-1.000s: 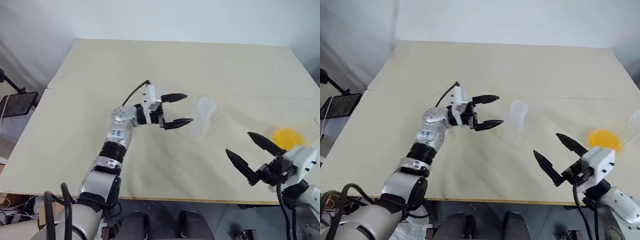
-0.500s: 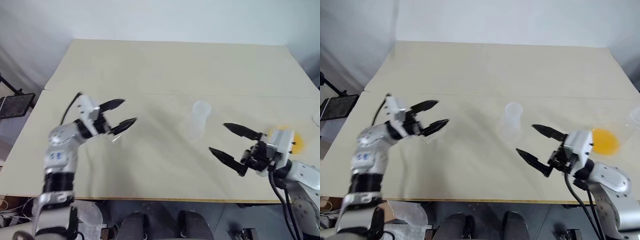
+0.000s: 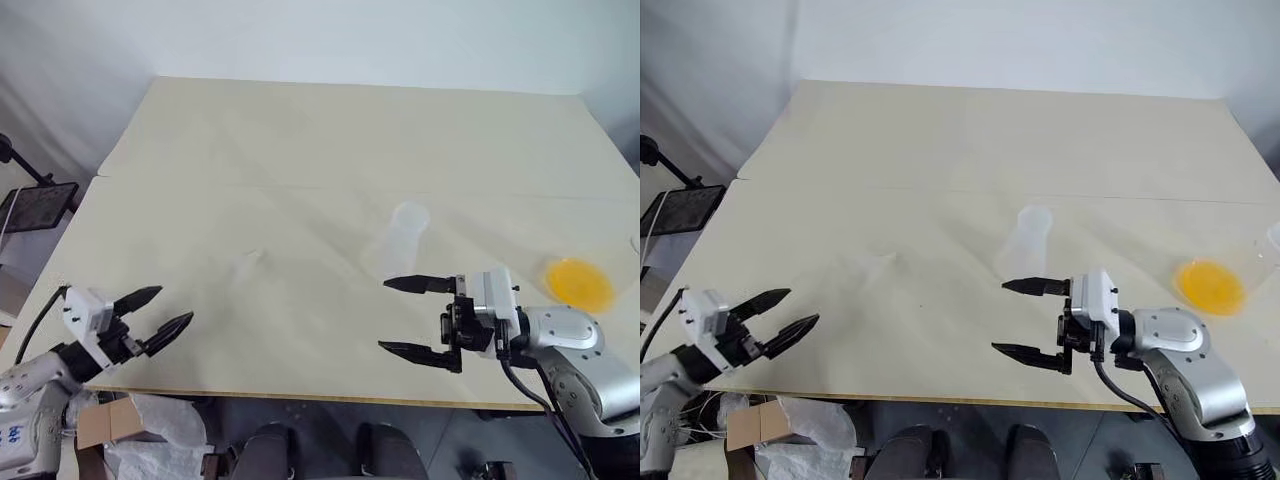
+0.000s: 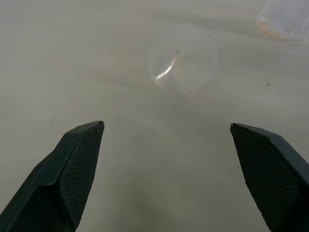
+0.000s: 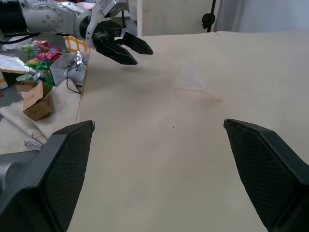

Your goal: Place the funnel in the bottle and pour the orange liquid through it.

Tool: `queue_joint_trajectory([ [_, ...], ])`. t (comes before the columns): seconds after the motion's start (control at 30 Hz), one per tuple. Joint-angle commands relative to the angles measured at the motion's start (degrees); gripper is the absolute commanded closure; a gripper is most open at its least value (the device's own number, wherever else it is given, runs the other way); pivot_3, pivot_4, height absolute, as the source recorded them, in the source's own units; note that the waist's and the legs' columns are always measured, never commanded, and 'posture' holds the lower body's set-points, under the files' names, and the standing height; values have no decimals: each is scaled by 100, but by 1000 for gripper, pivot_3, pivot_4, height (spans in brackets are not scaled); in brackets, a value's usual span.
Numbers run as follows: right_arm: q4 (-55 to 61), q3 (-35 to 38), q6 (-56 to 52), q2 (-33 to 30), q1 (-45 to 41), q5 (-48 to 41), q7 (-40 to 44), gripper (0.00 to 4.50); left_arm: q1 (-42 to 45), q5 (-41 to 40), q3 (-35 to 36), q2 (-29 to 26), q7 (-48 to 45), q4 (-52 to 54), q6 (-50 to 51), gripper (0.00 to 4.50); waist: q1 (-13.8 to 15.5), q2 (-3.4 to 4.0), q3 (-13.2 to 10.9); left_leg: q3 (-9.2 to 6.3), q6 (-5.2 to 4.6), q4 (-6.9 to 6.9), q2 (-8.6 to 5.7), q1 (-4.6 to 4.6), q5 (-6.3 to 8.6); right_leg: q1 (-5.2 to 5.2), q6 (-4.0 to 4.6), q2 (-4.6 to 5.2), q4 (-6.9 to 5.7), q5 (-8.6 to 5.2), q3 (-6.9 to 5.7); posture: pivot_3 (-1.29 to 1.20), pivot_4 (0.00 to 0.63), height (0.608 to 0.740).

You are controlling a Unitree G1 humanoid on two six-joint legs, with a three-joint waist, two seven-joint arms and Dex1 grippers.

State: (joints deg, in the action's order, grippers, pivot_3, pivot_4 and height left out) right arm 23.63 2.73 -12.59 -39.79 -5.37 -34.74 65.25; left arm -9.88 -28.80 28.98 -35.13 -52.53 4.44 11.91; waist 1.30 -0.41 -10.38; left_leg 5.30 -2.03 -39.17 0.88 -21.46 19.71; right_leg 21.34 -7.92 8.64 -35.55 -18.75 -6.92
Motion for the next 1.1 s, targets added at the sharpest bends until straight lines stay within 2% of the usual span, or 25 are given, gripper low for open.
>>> queue_joint_trajectory([
  [0.03,-20,212,98,-41,36,-39,5,0,-104,-121,84,-30,73,310,-10,52,3,0,0,0,0,0,0,0,0,0,0,0,0,0,0,0,150,740],
  [0.2,0,406,114,-22,211,-20,-135,0,215,126,-277,104,384,203,-112,52,-2,0,0,2,1,2,0,1,1,1,1,0,-1,0,2,0,150,740],
  [0.3,91,473,75,-8,373,0,-251,0,813,268,-573,250,698,-148,-100,52,15,1,1,4,1,2,-1,2,1,1,1,-1,-4,1,-1,0,150,740],
  [0.57,349,596,63,10,684,47,-597,0,2306,776,-1761,696,703,-1212,-186,52,5,-1,2,12,0,4,-6,3,1,3,0,-5,-10,2,-7,0,150,740],
  [0.67,453,673,61,9,806,40,-720,0,2587,1002,-1868,743,901,-1628,-361,657,-29,-1,2,18,1,4,-3,4,1,7,0,-10,-10,1,-6,0,150,740],
  [0.8,557,754,81,12,965,50,-889,0,2727,1071,-1854,755,981,-1833,-499,1868,-10,-1,2,20,2,3,-2,6,-1,6,0,-9,-11,1,-5,0,150,740],
  [1.07,707,1038,190,36,1404,150,-1136,0,2800,646,-1879,450,328,-1360,-1,4318,2,-1,2,18,1,3,-2,5,-1,5,1,-8,-10,1,-4,0,150,740],
  [1.1,712,1054,200,35,1434,153,-1151,0,2800,621,-1888,417,277,-1307,53,4490,2,-1,2,18,1,3,-1,5,-1,5,0,-8,-10,1,-4,0,150,740],
])
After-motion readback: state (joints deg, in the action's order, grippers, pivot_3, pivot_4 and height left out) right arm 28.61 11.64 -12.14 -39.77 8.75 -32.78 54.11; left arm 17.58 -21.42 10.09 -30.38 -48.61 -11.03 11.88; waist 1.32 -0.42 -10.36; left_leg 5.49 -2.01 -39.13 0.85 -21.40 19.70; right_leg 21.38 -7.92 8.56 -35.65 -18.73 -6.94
